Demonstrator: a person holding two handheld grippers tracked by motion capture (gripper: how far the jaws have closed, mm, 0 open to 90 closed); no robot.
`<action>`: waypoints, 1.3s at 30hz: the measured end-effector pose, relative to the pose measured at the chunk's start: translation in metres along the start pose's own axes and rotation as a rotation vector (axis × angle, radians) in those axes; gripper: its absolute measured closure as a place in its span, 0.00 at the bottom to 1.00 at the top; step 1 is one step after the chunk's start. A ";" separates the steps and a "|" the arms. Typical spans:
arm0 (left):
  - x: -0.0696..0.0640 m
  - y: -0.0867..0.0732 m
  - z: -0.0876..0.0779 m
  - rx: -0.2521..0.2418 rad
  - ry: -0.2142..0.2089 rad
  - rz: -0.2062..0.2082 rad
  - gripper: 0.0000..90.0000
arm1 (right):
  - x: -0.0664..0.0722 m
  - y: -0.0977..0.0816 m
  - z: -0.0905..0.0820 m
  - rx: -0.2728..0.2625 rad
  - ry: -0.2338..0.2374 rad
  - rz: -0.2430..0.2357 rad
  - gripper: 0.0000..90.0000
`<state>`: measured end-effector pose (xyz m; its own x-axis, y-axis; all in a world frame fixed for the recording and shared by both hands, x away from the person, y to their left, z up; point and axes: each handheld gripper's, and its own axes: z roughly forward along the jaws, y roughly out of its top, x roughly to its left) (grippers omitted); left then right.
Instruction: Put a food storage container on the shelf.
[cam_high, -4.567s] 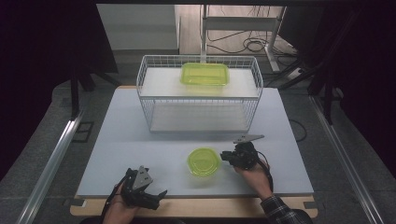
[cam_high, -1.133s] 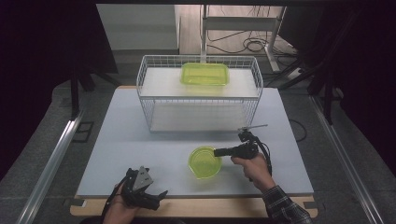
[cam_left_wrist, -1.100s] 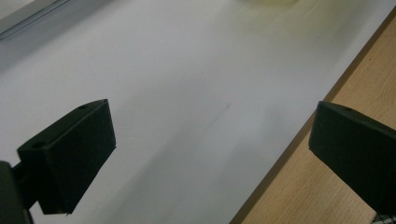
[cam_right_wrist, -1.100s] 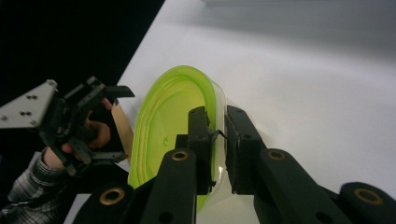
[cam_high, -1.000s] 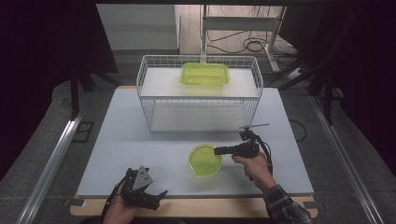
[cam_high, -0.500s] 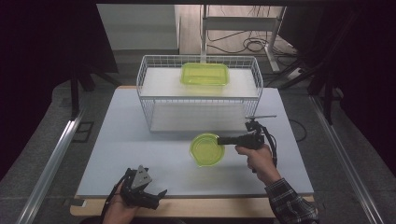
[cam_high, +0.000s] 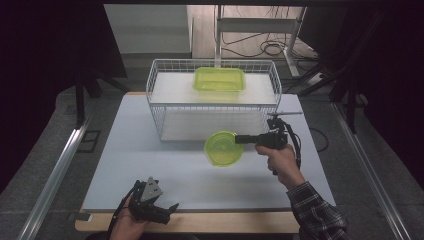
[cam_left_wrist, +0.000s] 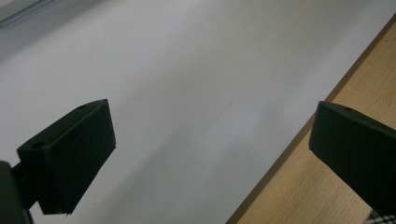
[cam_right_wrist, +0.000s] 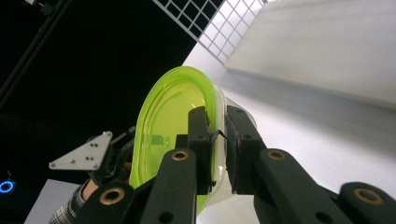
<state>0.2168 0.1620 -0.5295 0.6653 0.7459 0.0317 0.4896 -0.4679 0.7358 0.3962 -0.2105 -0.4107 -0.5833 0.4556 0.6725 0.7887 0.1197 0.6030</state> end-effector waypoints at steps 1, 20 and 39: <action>0.000 0.000 0.000 0.000 0.000 0.000 0.00 | 0.001 0.002 -0.001 -0.003 0.000 0.002 0.90; 0.000 0.000 0.000 0.003 0.001 0.002 0.00 | 0.028 0.048 -0.028 -0.085 0.017 -0.004 0.91; 0.001 0.000 0.000 0.001 0.000 -0.002 0.00 | 0.047 0.091 -0.037 -0.155 -0.002 -0.011 0.91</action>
<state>0.2172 0.1625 -0.5295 0.6644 0.7468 0.0301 0.4914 -0.4667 0.7353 0.4338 -0.2107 -0.3087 -0.5909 0.4570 0.6648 0.7429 -0.0129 0.6693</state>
